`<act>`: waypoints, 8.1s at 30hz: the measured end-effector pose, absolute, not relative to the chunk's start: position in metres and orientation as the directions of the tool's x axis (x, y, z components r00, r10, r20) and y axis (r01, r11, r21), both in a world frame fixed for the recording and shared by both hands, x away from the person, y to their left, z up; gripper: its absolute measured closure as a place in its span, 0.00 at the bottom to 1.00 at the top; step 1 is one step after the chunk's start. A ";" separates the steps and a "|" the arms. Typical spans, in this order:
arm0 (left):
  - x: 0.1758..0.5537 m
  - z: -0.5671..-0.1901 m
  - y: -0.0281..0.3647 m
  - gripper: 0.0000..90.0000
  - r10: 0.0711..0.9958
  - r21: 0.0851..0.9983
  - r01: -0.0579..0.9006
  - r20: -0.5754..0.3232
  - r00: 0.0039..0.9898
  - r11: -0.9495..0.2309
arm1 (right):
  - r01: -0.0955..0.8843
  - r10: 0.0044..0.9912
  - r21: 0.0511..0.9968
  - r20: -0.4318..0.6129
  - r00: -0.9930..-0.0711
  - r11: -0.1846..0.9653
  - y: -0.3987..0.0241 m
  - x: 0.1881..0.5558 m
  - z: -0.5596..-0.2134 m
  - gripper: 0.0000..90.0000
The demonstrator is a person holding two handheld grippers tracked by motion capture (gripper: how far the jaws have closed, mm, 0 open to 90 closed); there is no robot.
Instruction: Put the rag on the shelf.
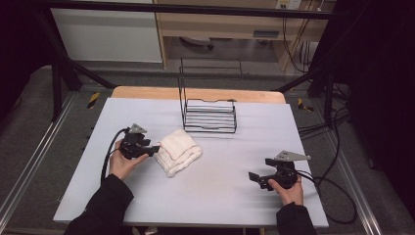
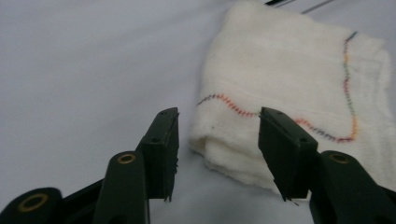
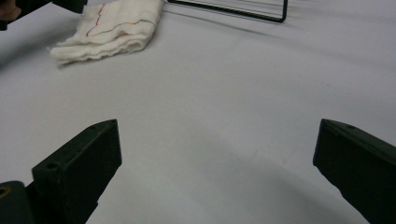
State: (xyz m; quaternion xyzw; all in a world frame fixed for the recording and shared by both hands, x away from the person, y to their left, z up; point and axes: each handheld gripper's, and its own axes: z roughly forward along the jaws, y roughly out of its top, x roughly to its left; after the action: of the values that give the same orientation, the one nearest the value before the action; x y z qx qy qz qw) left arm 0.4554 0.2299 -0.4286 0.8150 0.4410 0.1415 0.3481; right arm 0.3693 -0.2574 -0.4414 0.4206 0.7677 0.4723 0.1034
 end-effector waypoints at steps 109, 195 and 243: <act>0.458 -0.434 0.177 0.35 0.775 0.710 0.603 -0.127 0.619 -0.365 | 0.592 0.756 0.764 0.223 -0.615 0.257 -0.174 0.398 -0.435 0.05; 0.441 -0.415 0.182 0.92 0.729 0.742 0.585 -0.195 0.656 -0.327 | 0.637 0.742 0.748 0.318 -0.590 0.186 -0.089 0.419 -0.435 0.92; 0.393 -0.322 0.186 0.92 0.712 0.930 0.315 -0.092 0.696 -0.188 | 0.293 0.665 0.942 0.113 -0.739 0.166 -0.109 0.381 -0.329 0.92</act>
State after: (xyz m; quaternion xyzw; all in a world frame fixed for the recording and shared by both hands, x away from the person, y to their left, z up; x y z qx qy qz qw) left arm 0.3930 0.1859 -0.3219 0.7480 0.3433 0.1850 0.5370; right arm 0.3814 -0.1085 -0.3290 0.3213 0.7452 0.5603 0.1658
